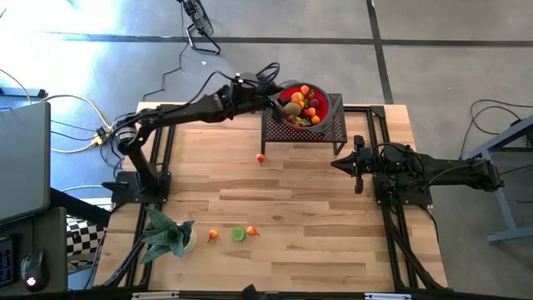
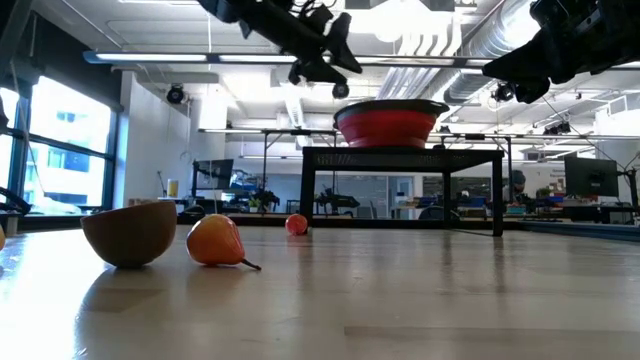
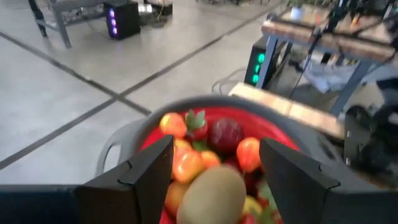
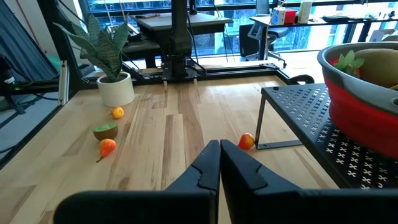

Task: Pick & Place Fruit
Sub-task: Put the pear into the strainer on the shelf

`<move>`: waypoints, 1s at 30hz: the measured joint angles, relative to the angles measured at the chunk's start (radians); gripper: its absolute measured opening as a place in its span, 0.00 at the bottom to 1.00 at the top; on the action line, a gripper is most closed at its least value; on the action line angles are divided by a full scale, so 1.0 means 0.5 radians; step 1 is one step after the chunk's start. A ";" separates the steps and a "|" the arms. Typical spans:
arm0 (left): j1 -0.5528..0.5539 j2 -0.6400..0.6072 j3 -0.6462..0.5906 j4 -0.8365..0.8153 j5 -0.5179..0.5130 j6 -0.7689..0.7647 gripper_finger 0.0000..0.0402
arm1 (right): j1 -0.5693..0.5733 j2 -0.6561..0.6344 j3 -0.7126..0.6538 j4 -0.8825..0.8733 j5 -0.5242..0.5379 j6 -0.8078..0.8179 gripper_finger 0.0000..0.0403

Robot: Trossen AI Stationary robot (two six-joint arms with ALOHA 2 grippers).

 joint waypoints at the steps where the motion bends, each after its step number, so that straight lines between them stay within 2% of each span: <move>1: 0.000 -0.023 0.000 -0.065 0.001 0.015 0.58 | 0.000 0.000 0.000 0.000 0.000 0.000 0.01; 7: -0.063 -0.085 -0.001 -0.323 -0.030 0.069 0.55 | 0.001 0.000 0.000 0.000 0.000 0.000 0.01; 14: -0.201 -0.134 -0.002 -0.445 -0.234 0.180 0.38 | 0.000 0.000 0.000 0.000 0.000 0.033 0.01; 20: -0.243 -0.275 -0.001 -0.690 -0.251 0.154 0.25 | 0.000 0.000 0.000 -0.012 -0.002 0.058 0.01; 27: -0.381 -0.305 -0.003 -0.931 -0.256 0.087 0.15 | 0.001 -0.001 0.000 -0.012 0.005 0.056 0.01; 30: -0.487 -0.311 -0.078 -0.901 -0.374 0.049 0.12 | 0.001 -0.001 0.000 -0.012 0.002 0.055 0.01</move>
